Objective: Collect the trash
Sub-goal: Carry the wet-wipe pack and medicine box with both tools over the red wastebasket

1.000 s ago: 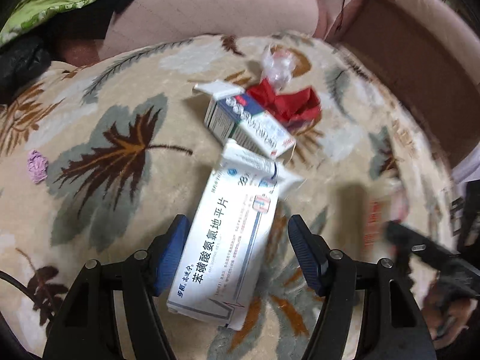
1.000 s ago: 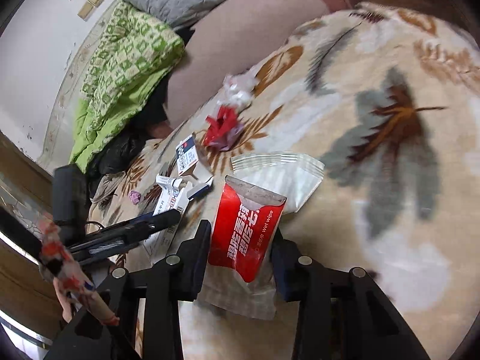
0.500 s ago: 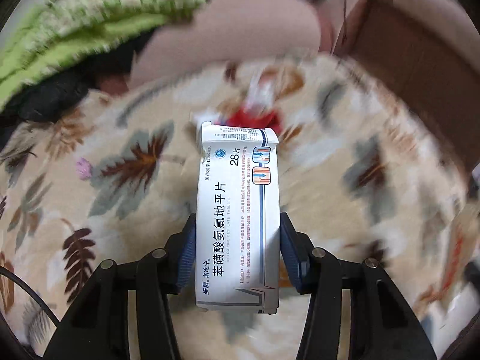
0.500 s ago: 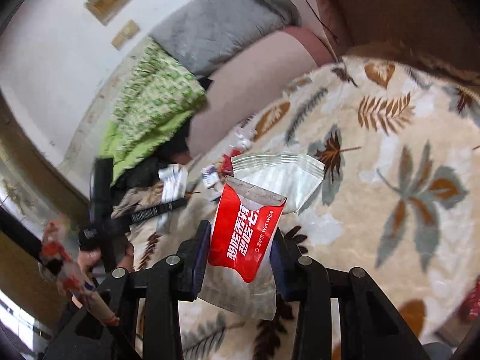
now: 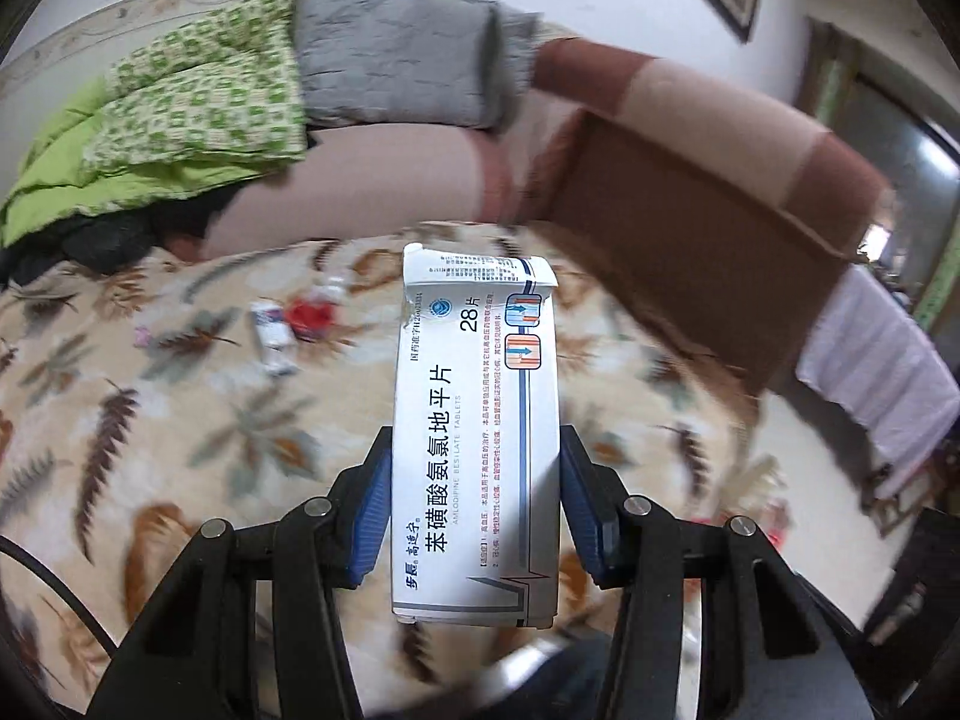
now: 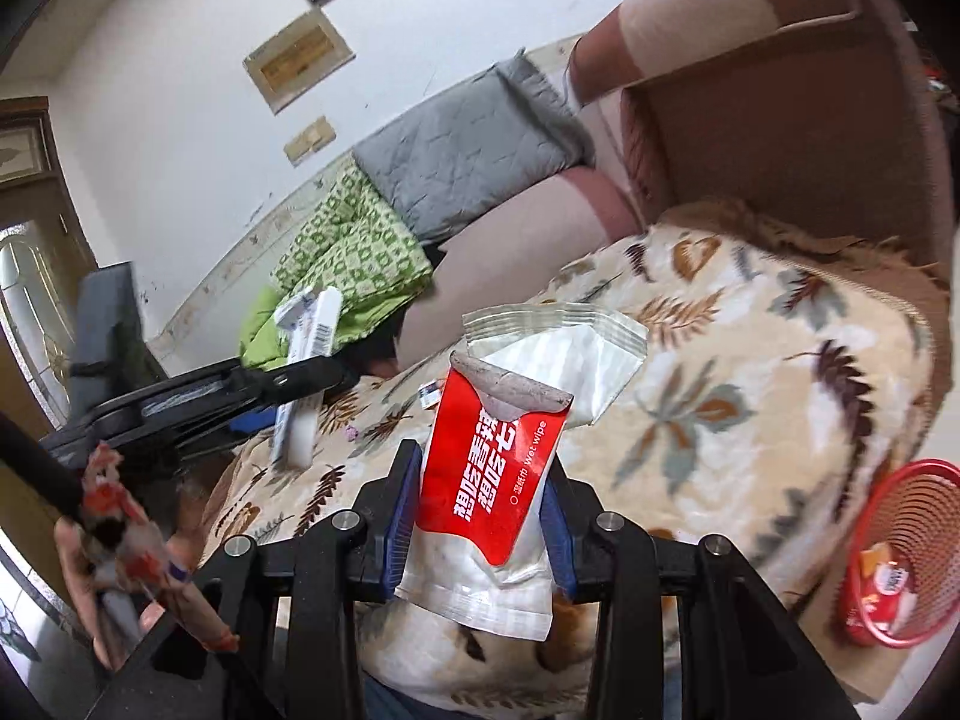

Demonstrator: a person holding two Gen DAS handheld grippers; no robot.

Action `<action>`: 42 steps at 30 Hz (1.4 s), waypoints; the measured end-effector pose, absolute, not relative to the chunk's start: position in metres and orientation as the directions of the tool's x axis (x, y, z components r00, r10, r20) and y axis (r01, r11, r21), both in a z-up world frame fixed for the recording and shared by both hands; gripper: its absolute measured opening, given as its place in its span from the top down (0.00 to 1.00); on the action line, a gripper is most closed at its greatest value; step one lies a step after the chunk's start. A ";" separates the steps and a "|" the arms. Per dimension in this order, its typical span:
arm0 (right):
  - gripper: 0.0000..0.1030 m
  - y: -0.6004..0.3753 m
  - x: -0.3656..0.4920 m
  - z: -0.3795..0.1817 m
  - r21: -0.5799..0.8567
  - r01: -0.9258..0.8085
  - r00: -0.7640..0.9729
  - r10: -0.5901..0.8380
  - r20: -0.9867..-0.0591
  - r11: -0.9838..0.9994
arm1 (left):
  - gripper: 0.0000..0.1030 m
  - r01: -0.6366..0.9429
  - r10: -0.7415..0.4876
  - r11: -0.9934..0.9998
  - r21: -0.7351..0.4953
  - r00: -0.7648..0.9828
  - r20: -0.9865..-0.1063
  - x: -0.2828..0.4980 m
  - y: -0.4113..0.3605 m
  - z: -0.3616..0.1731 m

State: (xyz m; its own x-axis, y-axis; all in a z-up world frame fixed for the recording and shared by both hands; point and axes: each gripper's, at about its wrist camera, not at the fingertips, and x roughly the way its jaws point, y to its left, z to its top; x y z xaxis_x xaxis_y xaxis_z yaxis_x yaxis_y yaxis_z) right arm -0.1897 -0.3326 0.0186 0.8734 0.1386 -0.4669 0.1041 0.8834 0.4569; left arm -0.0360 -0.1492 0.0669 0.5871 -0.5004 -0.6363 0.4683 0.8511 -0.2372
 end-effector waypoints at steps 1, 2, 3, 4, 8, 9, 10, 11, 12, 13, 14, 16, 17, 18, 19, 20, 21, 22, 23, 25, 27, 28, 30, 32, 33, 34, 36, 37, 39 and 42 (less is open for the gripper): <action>0.61 -0.338 -0.200 0.019 0.455 0.121 0.877 0.120 -0.465 0.883 | 0.52 0.482 -0.519 0.840 -0.247 0.582 -0.626 -0.051 -0.155 0.068; 0.61 -0.345 -0.209 0.019 0.455 0.135 0.879 0.105 -0.465 0.880 | 0.52 0.494 -0.534 0.830 -0.257 0.575 -0.620 -0.064 -0.161 0.068; 0.61 -0.352 -0.216 0.018 0.457 0.149 0.880 0.093 -0.465 0.877 | 0.52 0.513 -0.555 0.816 -0.268 0.561 -0.614 -0.077 -0.168 0.069; 0.61 -0.360 -0.225 0.018 0.460 0.171 0.881 0.073 -0.467 0.871 | 0.52 0.528 -0.568 0.805 -0.271 0.551 -0.612 -0.089 -0.175 0.069; 0.61 -0.384 -0.251 0.021 0.449 0.238 0.883 0.001 -0.469 0.861 | 0.52 0.574 -0.584 0.783 -0.239 0.547 -0.600 -0.126 -0.197 0.072; 0.61 -0.389 -0.256 0.023 0.443 0.252 0.883 -0.017 -0.470 0.860 | 0.52 0.589 -0.595 0.772 -0.238 0.538 -0.597 -0.134 -0.201 0.072; 0.61 -0.394 -0.261 0.024 0.437 0.269 0.882 -0.037 -0.470 0.858 | 0.52 0.597 -0.602 0.765 -0.240 0.532 -0.595 -0.139 -0.203 0.073; 0.61 -0.398 -0.264 0.027 0.435 0.281 0.881 -0.051 -0.470 0.856 | 0.52 0.607 -0.610 0.757 -0.243 0.522 -0.596 -0.144 -0.207 0.073; 0.61 -0.402 -0.267 0.028 0.433 0.290 0.881 -0.062 -0.469 0.853 | 0.52 0.615 -0.617 0.749 -0.247 0.511 -0.598 -0.147 -0.210 0.073; 0.61 -0.405 -0.269 0.029 0.430 0.301 0.880 -0.074 -0.469 0.851 | 0.52 0.624 -0.625 0.740 -0.251 0.501 -0.599 -0.149 -0.213 0.073; 0.61 -0.409 -0.272 0.031 0.424 0.316 0.878 -0.093 -0.469 0.849 | 0.52 0.631 -0.630 0.734 -0.252 0.495 -0.598 -0.153 -0.216 0.073; 0.61 -0.415 -0.277 0.033 0.417 0.334 0.877 -0.116 -0.467 0.846 | 0.52 0.646 -0.635 0.724 -0.242 0.488 -0.599 -0.159 -0.221 0.072; 0.61 -0.416 -0.278 0.034 0.413 0.341 0.877 -0.127 -0.464 0.845 | 0.52 0.649 -0.638 0.721 -0.242 0.486 -0.598 -0.162 -0.224 0.072; 0.61 -0.419 -0.279 0.034 0.409 0.349 0.876 -0.137 -0.463 0.843 | 0.52 0.654 -0.641 0.717 -0.243 0.480 -0.599 -0.164 -0.227 0.071; 0.61 -0.421 -0.281 0.034 0.406 0.360 0.873 -0.150 -0.464 0.840 | 0.52 0.659 -0.643 0.712 -0.243 0.474 -0.602 -0.164 -0.229 0.070; 0.61 -0.425 -0.282 0.033 0.407 0.370 0.870 -0.157 -0.467 0.836 | 0.52 0.661 -0.645 0.709 -0.244 0.469 -0.604 -0.163 -0.231 0.068; 0.61 -0.427 -0.283 0.032 0.406 0.378 0.866 -0.163 -0.473 0.832 | 0.52 0.662 -0.646 0.708 -0.246 0.466 -0.605 -0.163 -0.233 0.067; 0.61 -0.431 -0.284 0.031 0.403 0.389 0.861 -0.170 -0.480 0.829 | 0.52 0.662 -0.647 0.706 -0.250 0.460 -0.608 -0.162 -0.235 0.066; 0.61 -0.433 -0.283 0.030 0.401 0.395 0.858 -0.175 -0.483 0.827 | 0.52 0.664 -0.649 0.704 -0.253 0.455 -0.610 -0.162 -0.237 0.065; 0.61 -0.438 -0.285 0.029 0.398 0.406 0.853 -0.185 -0.487 0.823 | 0.52 0.669 -0.650 0.699 -0.253 0.448 -0.614 -0.161 -0.242 0.063; 0.61 -0.443 -0.287 0.029 0.400 0.416 0.851 -0.194 -0.488 0.817 | 0.52 0.674 -0.651 0.695 -0.251 0.441 -0.618 -0.161 -0.247 0.062; 0.61 -0.446 -0.289 0.027 0.404 0.419 0.851 -0.197 -0.486 0.813 | 0.52 0.677 -0.650 0.693 -0.250 0.436 -0.622 -0.161 -0.250 0.061; 0.61 -0.450 -0.293 0.025 0.408 0.428 0.850 -0.205 -0.485 0.807 | 0.52 0.681 -0.652 0.688 -0.251 0.427 -0.627 -0.162 -0.256 0.059; 0.61 -0.456 -0.298 0.022 0.412 0.440 0.846 -0.214 -0.489 0.798 | 0.52 0.687 -0.652 0.683 -0.249 0.418 -0.633 -0.162 -0.264 0.057; 0.61 -0.458 -0.299 0.020 0.414 0.446 0.843 -0.218 -0.491 0.794 | 0.52 0.690 -0.653 0.679 -0.249 0.413 -0.635 -0.162 -0.268 0.056; 0.61 -0.462 -0.301 0.018 0.415 0.452 0.841 -0.221 -0.494 0.789 | 0.52 0.695 -0.655 0.674 -0.250 0.407 -0.637 -0.162 -0.272 0.054; 0.61 -0.468 -0.306 0.017 0.421 0.465 0.837 -0.231 -0.496 0.779 | 0.52 0.698 -0.656 0.670 -0.251 0.399 -0.641 -0.160 -0.279 0.053; 0.61 -0.471 -0.308 0.016 0.424 0.470 0.836 -0.236 -0.495 0.774 | 0.52 0.700 -0.656 0.668 -0.252 0.395 -0.643 -0.160 -0.283 0.052; 0.61 -0.477 -0.315 0.016 0.425 0.486 0.832 -0.255 -0.493 0.764 | 0.52 0.704 -0.659 0.661 -0.258 0.382 -0.648 -0.158 -0.291 0.051; 0.61 -0.485 -0.325 0.015 0.425 0.505 0.826 -0.279 -0.489 0.751 | 0.52 0.713 -0.666 0.648 -0.270 0.358 -0.654 -0.155 -0.302 0.049</action>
